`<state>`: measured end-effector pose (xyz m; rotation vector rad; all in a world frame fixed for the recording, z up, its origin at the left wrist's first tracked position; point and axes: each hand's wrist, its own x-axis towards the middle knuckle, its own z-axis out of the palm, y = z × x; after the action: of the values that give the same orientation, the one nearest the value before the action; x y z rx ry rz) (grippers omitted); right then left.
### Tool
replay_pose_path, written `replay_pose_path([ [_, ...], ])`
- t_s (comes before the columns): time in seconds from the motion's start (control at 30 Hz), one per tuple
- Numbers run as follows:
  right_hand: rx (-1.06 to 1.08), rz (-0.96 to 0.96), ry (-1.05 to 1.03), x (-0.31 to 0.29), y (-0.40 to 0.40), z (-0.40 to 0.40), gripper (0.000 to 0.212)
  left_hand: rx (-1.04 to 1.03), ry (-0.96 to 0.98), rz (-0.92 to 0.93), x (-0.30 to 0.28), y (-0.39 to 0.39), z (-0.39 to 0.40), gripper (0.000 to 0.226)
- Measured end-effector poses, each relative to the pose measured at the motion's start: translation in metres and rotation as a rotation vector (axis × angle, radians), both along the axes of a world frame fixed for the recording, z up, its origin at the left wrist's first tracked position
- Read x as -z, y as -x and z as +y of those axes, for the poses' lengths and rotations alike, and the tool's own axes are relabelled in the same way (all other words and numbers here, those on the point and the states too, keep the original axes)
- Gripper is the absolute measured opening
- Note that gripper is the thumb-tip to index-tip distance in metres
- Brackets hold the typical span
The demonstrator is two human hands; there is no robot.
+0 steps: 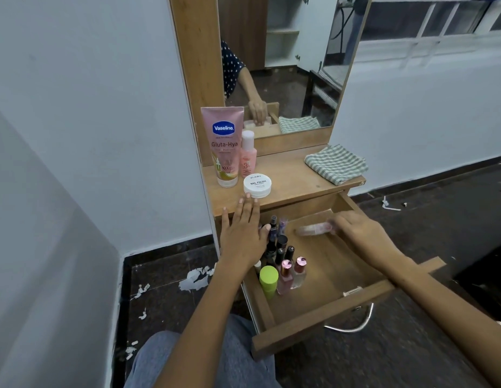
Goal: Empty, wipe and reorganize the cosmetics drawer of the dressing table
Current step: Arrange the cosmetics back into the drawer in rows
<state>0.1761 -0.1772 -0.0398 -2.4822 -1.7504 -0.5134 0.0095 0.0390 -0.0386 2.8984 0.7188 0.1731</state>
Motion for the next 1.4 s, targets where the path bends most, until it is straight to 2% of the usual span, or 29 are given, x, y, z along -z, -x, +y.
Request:
replay_pose_path([
  [0.1,-0.038,0.005,0.098,0.011,-0.004,-0.005,0.034,-0.006,-0.007,-0.008,0.003,-0.001,0.0,0.062],
  [0.2,-0.059,-0.026,0.291,0.013,-0.005,0.004,0.04,-0.009,-0.011,-0.01,0.004,-0.002,0.0,0.063],
  [0.37,0.08,0.031,0.518,0.014,-0.009,0.028,0.055,-0.001,-0.012,-0.014,0.003,0.0,0.0,0.063],
  [0.47,0.082,0.135,0.468,0.02,-0.002,0.033,0.058,-0.013,-0.023,-0.024,0.006,-0.001,0.0,0.063],
  [0.57,-0.007,0.252,0.459,0.038,0.005,0.039,0.059,-0.016,-0.038,-0.032,0.007,-0.001,0.0,0.063],
  [0.7,-0.003,0.282,0.539,0.045,0.005,0.044,0.047,-0.014,-0.034,-0.031,0.007,-0.001,0.0,0.063],
  [0.83,0.062,0.3,0.493,0.047,-0.001,0.038,0.041,-0.019,-0.043,-0.041,0.008,-0.001,-0.001,0.063],
  [1.13,0.173,0.328,0.533,0.05,-0.006,0.031,0.046,-0.016,-0.038,-0.038,0.008,-0.001,-0.001,0.063],
  [1.23,0.147,0.314,0.384,0.045,-0.002,0.033,0.03,-0.016,-0.032,-0.039,0.008,-0.001,0.0,0.063],
  [1.3,0.142,0.29,0.077,0.033,0.006,0.037,0.016,-0.017,-0.029,-0.035,0.009,-0.001,0.0,0.064],
  [1.4,0.069,0.324,-0.4,0.006,0.024,0.053,0.013,-0.016,-0.032,-0.035,0.008,-0.001,-0.001,0.065],
])
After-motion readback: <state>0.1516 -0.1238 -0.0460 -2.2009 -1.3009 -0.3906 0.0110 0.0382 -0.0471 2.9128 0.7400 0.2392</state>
